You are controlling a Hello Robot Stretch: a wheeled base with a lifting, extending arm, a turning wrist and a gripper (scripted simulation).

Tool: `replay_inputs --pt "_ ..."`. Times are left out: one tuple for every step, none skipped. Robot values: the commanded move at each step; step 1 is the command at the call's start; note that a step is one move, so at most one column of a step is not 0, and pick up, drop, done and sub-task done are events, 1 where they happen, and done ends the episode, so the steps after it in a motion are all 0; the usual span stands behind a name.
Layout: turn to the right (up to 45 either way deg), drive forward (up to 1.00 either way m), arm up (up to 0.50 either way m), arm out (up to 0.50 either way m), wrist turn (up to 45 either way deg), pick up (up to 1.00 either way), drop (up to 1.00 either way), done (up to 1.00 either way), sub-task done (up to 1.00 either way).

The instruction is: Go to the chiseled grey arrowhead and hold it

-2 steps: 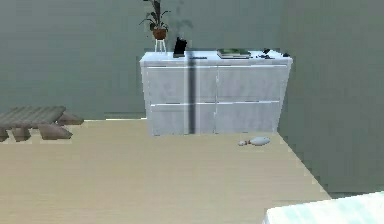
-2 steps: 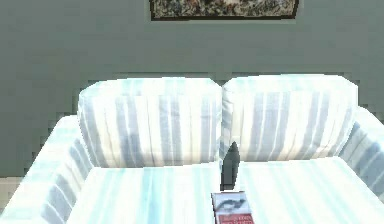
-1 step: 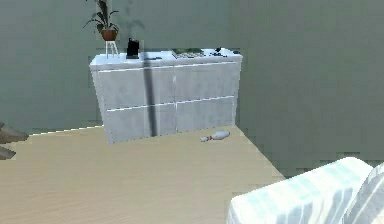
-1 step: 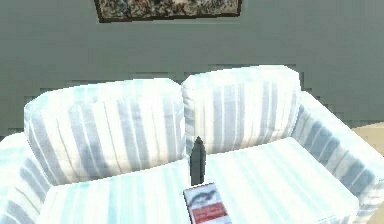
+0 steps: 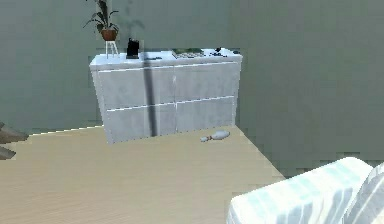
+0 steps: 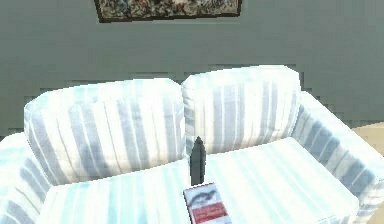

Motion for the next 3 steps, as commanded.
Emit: replay_inputs --pt "0.0 0.0 0.08 0.0 0.0 0.0 0.0 0.0 0.0" --pt "0.0 0.0 0.0 0.42 0.0 0.0 0.0 0.0 0.0" --pt "0.0 0.0 0.0 0.0 45.0 0.0 0.0 0.0 0.0"
